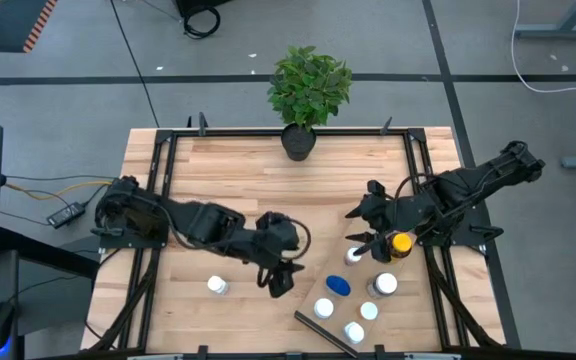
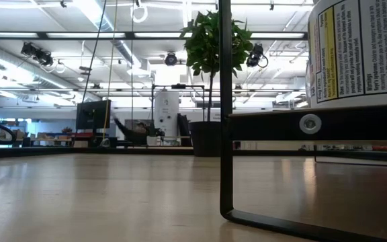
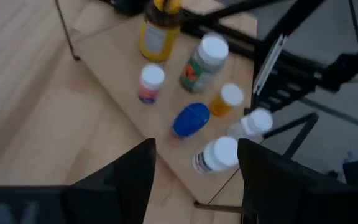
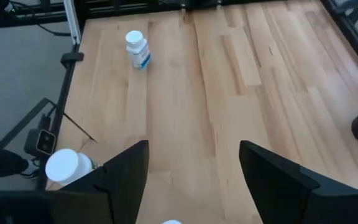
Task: Pick and place medicine bottles onto shelf by color
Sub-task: Put the white medicine bottle on the shelf
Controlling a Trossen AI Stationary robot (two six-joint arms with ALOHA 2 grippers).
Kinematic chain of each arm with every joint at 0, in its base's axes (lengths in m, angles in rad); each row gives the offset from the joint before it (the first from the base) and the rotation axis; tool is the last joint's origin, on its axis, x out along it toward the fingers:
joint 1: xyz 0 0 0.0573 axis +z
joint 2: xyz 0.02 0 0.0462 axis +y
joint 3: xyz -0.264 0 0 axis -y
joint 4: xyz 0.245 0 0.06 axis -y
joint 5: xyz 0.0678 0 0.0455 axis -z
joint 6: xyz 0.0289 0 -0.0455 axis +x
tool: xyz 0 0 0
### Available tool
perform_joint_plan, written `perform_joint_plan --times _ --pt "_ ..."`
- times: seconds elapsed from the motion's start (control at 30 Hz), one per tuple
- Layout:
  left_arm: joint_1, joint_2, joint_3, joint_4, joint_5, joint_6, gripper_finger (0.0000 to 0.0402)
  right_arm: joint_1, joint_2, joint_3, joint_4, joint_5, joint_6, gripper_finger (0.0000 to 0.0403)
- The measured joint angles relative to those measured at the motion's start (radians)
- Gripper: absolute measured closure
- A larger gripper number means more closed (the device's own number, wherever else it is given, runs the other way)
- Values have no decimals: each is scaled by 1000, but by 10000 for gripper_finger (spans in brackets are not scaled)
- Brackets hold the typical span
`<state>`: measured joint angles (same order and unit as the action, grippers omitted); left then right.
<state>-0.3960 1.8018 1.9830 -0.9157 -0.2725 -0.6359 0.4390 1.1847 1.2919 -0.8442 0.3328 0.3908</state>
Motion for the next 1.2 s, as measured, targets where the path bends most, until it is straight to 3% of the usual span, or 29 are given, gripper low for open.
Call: perform_joint_plan --times 0.13,0.33,0.67,0.77,0.9,1.2 --pt "-19 -46 -179 134 26 -2 181 9 -3 4 -29 1 74 145" --pt "-7 -222 -566 416 165 -33 194 9 -3 4 -41 28 218 145" --pt "-92 -673 -992 415 205 -109 199 -18 -3 4 -40 103 419 145" --pt "-148 -744 -1054 414 236 -112 202 -33 -3 4 -40 141 490 145" --pt "-251 -750 -1075 366 237 -14 200 -51 -3 4 -39 169 560 145" --pt "-374 -638 -1074 172 98 143 153 -59 6 4 -35 172 660 145"
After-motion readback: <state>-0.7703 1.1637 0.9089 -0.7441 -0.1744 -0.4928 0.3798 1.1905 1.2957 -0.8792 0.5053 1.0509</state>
